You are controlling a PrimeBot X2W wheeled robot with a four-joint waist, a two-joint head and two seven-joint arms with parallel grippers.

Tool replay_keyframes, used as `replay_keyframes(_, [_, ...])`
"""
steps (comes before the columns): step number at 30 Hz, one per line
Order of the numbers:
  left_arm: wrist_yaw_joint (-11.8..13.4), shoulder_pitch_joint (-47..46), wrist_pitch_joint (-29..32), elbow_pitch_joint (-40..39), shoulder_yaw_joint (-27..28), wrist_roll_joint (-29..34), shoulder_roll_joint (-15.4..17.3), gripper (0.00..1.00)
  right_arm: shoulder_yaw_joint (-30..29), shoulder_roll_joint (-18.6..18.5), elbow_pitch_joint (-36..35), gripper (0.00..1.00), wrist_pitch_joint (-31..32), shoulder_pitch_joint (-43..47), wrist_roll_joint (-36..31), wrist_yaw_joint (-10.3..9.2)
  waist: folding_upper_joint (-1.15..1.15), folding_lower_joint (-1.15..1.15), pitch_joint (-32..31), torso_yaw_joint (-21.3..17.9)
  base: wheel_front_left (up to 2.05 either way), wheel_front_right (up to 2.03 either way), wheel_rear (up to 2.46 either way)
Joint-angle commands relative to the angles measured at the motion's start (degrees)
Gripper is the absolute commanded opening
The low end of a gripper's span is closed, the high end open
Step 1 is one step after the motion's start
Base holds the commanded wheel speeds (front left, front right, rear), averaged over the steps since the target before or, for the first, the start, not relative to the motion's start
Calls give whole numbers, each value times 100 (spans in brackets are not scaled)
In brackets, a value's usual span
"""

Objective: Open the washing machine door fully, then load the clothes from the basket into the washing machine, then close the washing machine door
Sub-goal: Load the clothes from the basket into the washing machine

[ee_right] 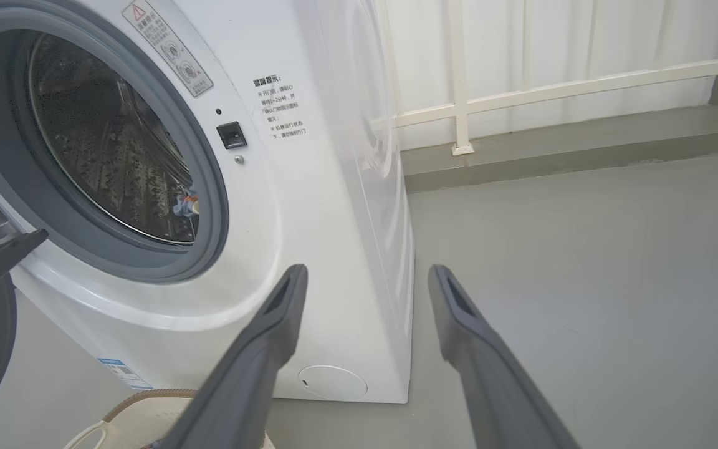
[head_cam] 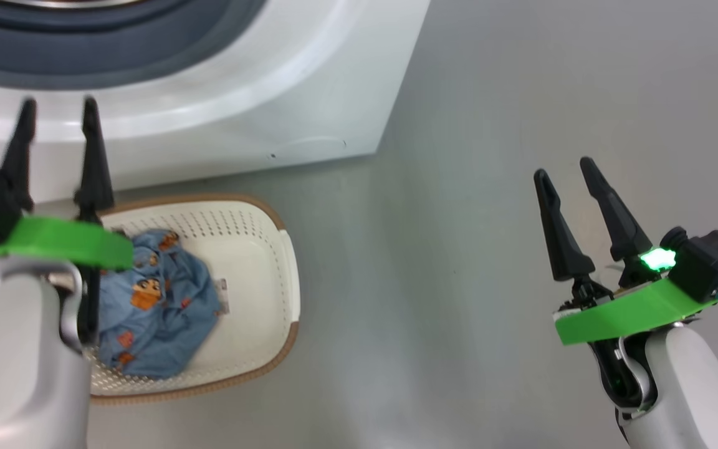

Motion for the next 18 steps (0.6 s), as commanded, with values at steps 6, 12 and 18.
replay_keyframes(6, [93, 787, -29, -604, 252, -21, 174, 100, 170, -149, -54, 100, -27, 247, 102, 9, 0, 0, -562, 175, 0, 0, 0])
replay_keyframes(12, [188, 1429, -29, -999, 343, -103, 43, 100, 254, -210, 19, 100, -27, 403, 138, 9, 0, 0, -896, 251, 0, 0, 0])
replay_keyframes(18, [240, 2052, -29, -1259, 417, -170, -100, 100, 333, -232, 73, 100, -27, 529, 164, 9, 0, 0, -1207, 318, 0, 0, 0])
